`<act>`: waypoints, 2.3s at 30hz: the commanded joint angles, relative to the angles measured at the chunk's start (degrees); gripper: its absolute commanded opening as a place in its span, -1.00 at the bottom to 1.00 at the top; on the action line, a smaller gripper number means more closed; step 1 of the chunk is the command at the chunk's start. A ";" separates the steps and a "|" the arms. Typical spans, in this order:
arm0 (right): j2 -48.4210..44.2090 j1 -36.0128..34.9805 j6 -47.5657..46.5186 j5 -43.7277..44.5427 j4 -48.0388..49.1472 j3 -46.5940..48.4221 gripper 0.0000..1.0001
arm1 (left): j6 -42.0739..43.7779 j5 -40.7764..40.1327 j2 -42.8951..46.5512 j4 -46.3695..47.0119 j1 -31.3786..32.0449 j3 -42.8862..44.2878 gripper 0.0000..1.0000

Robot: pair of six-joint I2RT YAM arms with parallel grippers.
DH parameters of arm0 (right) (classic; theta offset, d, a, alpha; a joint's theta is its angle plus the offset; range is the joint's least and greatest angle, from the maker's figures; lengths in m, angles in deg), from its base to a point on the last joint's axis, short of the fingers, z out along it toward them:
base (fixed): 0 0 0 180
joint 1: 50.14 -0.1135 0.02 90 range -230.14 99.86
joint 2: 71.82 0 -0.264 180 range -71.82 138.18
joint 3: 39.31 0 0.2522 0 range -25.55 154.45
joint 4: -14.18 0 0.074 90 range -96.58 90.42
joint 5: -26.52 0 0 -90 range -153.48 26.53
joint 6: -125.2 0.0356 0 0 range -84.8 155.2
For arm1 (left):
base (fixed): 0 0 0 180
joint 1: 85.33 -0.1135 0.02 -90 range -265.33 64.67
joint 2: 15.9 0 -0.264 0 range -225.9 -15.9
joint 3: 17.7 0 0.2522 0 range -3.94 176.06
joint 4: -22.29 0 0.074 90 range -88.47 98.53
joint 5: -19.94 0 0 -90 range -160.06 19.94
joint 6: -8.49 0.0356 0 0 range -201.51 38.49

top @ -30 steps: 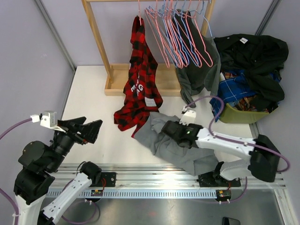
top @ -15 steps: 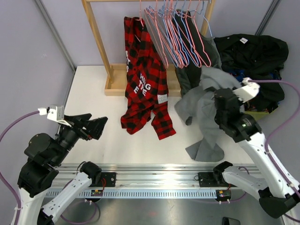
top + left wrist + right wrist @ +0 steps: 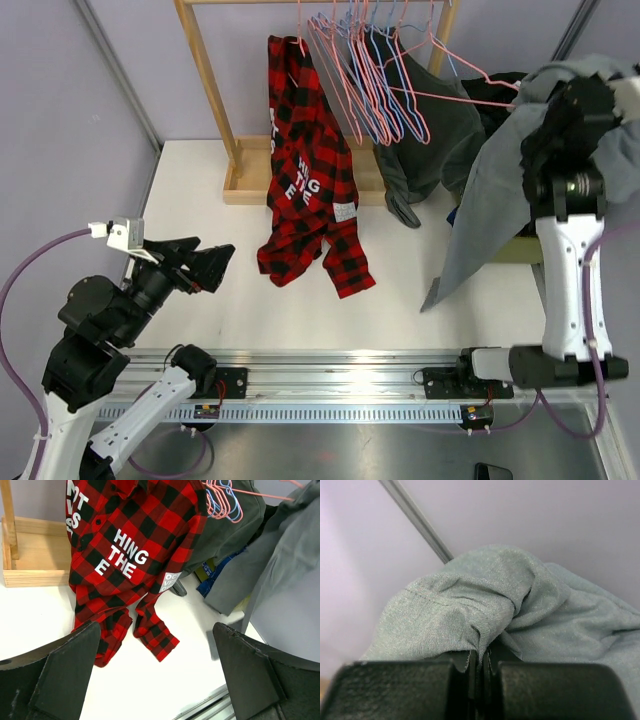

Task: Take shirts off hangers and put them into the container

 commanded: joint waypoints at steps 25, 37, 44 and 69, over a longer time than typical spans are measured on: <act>43.22 17.10 -4.00 -29.69 43.63 60.55 -1.00 | 0.18 -0.46 -1.09 4.39 0.20 0.96 0.98; 44.90 18.86 -13.22 -33.65 53.93 57.77 -1.00 | 1.59 0.32 -3.01 9.75 0.20 -1.76 0.98; 46.92 19.21 -14.02 -30.49 47.52 39.59 -1.00 | -0.69 1.38 -2.32 11.78 0.20 -5.19 0.98; 59.29 18.60 8.75 -37.96 -27.25 29.56 0.46 | -6.67 5.69 2.43 10.73 0.20 -10.12 0.98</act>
